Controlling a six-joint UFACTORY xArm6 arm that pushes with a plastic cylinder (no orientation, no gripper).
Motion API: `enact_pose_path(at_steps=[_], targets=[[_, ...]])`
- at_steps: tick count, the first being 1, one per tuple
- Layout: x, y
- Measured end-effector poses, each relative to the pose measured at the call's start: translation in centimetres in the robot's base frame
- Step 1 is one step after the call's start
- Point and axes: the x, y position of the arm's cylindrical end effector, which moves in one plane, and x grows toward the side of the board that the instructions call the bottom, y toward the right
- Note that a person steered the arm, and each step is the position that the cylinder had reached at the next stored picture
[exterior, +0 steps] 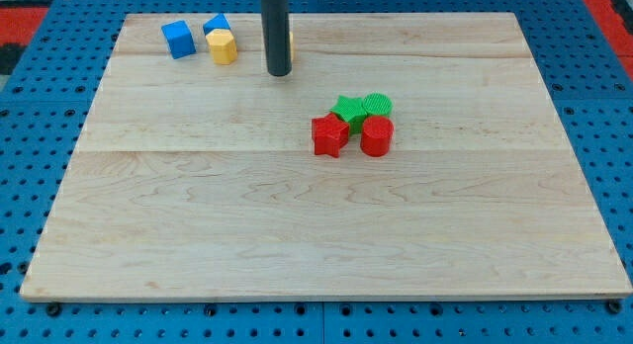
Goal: Separate the yellow blocks from the blue blocks
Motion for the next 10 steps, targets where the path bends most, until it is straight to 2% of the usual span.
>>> enact_pose_path(at_steps=[1,2,4,5,6,8,10], targets=[[-0.7,-1.9],[-2.2,-0.7],[-2.3,0.3],[-6.0,-0.1],[-8.1,-4.1],[-8.5,-8.9],[-5.5,-7.9]])
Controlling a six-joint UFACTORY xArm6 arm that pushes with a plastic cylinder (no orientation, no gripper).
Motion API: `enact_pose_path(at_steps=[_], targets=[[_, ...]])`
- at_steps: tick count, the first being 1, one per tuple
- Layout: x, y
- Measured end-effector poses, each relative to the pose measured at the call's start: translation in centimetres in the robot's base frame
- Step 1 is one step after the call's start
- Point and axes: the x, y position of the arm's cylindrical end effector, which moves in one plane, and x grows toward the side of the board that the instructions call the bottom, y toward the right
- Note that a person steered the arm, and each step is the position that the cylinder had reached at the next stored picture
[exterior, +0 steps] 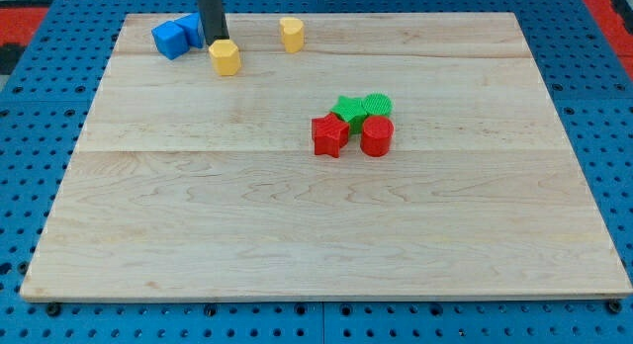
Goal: Separate the yellow blocks from the blue blocks
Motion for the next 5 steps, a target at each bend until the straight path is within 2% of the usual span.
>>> enact_pose_path(at_steps=[2,3,4,5], targets=[[1.2,-2.4],[2.5,-1.5],[2.5,5.1],[3.8,4.9]])
